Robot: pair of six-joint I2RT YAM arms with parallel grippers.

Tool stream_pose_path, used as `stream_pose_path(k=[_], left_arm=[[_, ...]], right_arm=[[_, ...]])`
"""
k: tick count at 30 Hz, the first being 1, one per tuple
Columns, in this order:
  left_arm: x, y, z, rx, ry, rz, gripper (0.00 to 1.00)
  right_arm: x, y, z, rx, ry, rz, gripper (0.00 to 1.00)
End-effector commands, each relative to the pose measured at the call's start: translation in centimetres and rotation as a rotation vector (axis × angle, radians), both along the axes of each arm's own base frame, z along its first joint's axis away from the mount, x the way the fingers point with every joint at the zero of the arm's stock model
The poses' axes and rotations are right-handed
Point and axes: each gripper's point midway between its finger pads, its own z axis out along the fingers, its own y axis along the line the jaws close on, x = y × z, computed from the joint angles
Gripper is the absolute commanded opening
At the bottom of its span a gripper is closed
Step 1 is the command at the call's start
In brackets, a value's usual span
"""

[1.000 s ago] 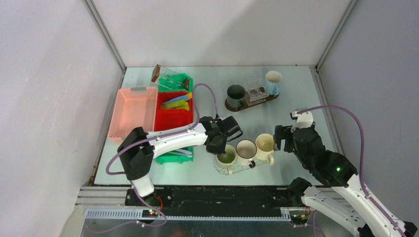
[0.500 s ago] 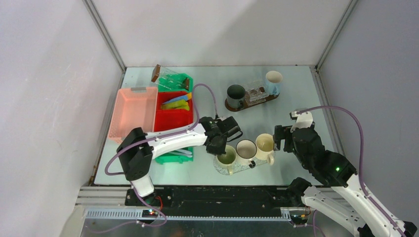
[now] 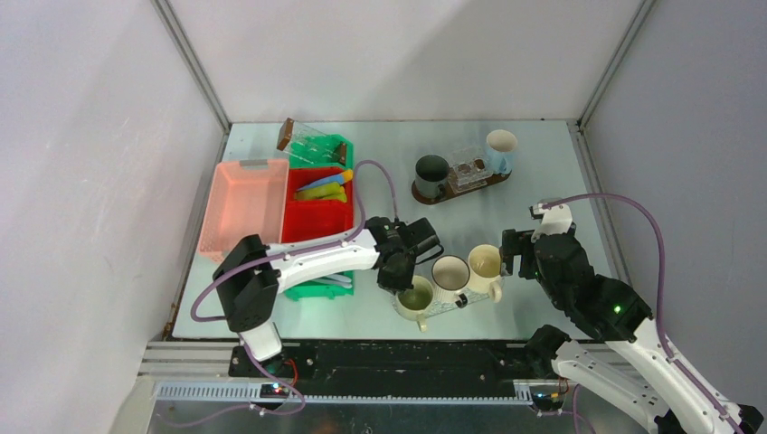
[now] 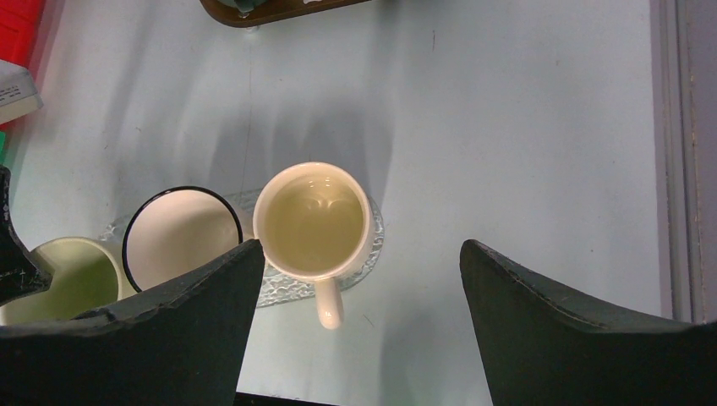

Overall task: Prepare toiletry sets of a toothbrush and toothpaste on the tray
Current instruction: Adjust the cup on the tray.

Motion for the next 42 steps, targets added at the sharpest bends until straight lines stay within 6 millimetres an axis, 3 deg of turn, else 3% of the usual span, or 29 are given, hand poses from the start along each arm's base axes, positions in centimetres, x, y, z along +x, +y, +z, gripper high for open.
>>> stream_pose_path(k=[1, 16, 27, 33, 41, 42], left_arm=[[0.1, -0.6, 1.7, -0.084, -0.003, 0.064, 0.0], [1.9, -1.3, 2.6, -0.152, -0.052, 0.129, 0.0], [1.7, -1.4, 1.1, -0.152, -0.022, 0.136, 0.02], [1.8, -0.6, 1.4, -0.133, -0.038, 0.153, 0.23], [3.2, 0.9, 3.5, -0.149, -0.096, 0.203, 0.42], [3.5, 1.1, 4.1, -0.155, -0.111, 0.208, 0.48]], right_arm=[[0.4, 0.4, 0.7, 0.019, -0.03, 0.006, 0.89], [0.2, 0.4, 0.8, 0.024, -0.032, 0.012, 0.89], [0.2, 0.5, 0.6, 0.022, -0.027, 0.014, 0.89], [0.2, 0.6, 0.6, 0.021, -0.026, 0.018, 0.89], [0.3, 0.9, 0.8, 0.03, -0.031, 0.032, 0.89], [0.3, 1.0, 0.8, 0.033, -0.031, 0.036, 0.89]])
